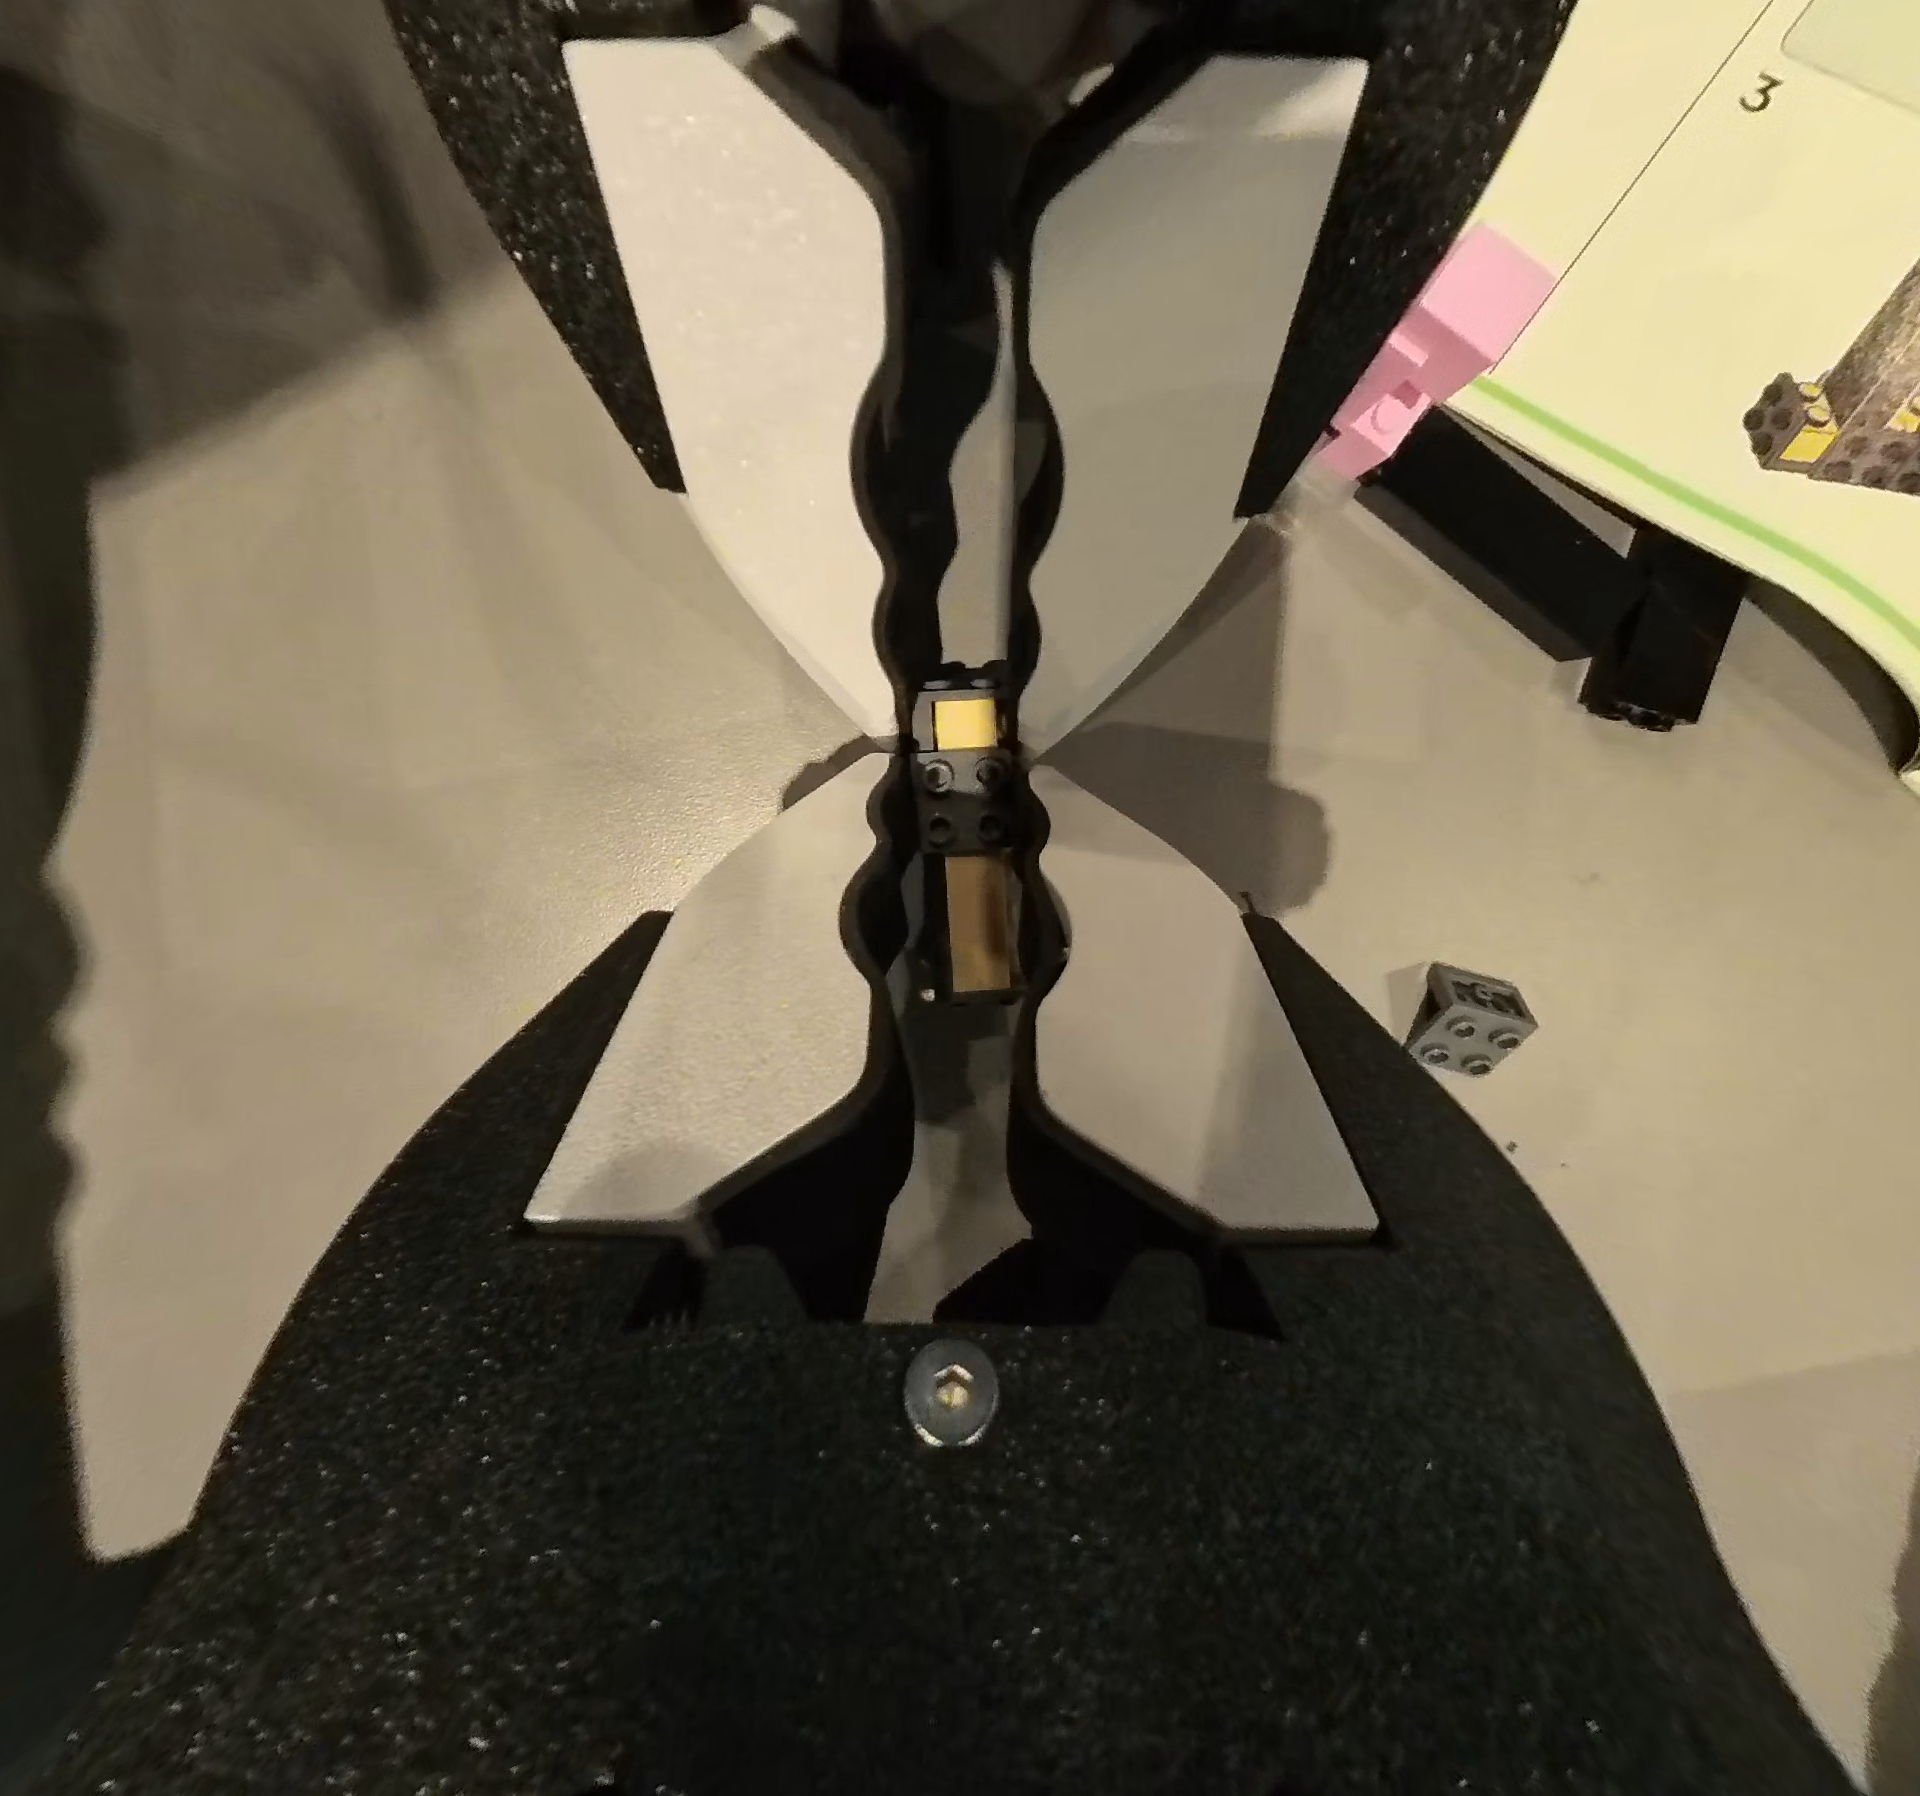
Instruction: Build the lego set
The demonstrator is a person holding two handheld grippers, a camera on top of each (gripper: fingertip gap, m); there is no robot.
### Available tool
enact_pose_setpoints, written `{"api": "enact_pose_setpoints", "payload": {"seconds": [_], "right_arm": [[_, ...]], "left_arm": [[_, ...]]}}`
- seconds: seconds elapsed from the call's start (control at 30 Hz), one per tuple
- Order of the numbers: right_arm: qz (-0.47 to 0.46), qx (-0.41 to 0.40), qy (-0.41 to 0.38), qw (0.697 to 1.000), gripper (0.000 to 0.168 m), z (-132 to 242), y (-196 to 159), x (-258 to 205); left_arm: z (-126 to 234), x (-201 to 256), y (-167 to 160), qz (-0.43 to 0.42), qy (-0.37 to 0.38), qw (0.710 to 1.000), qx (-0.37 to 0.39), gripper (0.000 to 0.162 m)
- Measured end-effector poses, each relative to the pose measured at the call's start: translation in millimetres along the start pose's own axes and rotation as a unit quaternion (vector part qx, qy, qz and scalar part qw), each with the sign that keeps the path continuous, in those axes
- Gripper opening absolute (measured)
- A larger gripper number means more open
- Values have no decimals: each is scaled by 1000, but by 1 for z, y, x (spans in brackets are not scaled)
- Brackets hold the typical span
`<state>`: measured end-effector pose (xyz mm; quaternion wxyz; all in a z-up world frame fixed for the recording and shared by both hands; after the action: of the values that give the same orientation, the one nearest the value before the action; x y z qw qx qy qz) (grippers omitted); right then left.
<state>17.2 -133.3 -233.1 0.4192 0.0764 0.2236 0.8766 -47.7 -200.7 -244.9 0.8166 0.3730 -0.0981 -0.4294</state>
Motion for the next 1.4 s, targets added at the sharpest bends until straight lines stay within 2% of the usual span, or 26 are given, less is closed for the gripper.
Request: {"api": "enact_pose_setpoints", "payload": {"seconds": [0.47,0.63,0.9,1.13,1.37,1.4], "right_arm": [[13,-6,18,1000,17,1,-1,3],[-9,-8,31,999,17,1,0,3],[-4,9,15,1000,30,6,-1,2],[8,10,18,1000,17,6,-3,1],[5,19,27,999,17,6,-5,2],[4,20,27,999,17,6,-5,3]], "left_arm": [[-1,1,1,-2,4,1000,-1,16],[-1,2,2,1,3,1000,0,16],[-1,1,1,3,0,1000,3,16],[-2,1,1,4,-1,1000,5,16],[-2,2,0,-1,5,1000,14,17],[-2,2,1,-4,11,1000,12,21]]}}
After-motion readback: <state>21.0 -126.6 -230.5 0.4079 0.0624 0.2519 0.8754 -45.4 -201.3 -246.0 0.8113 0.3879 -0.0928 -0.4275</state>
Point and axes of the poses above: each gripper's, where its closed fingertips meet, z back along the fingers, y out of its top, x = y × z across the jaws, the point moved 8 cm from there along z, back along the fingers, and after that the axes turned 8 degrees about -z, right-handed, at the moved point
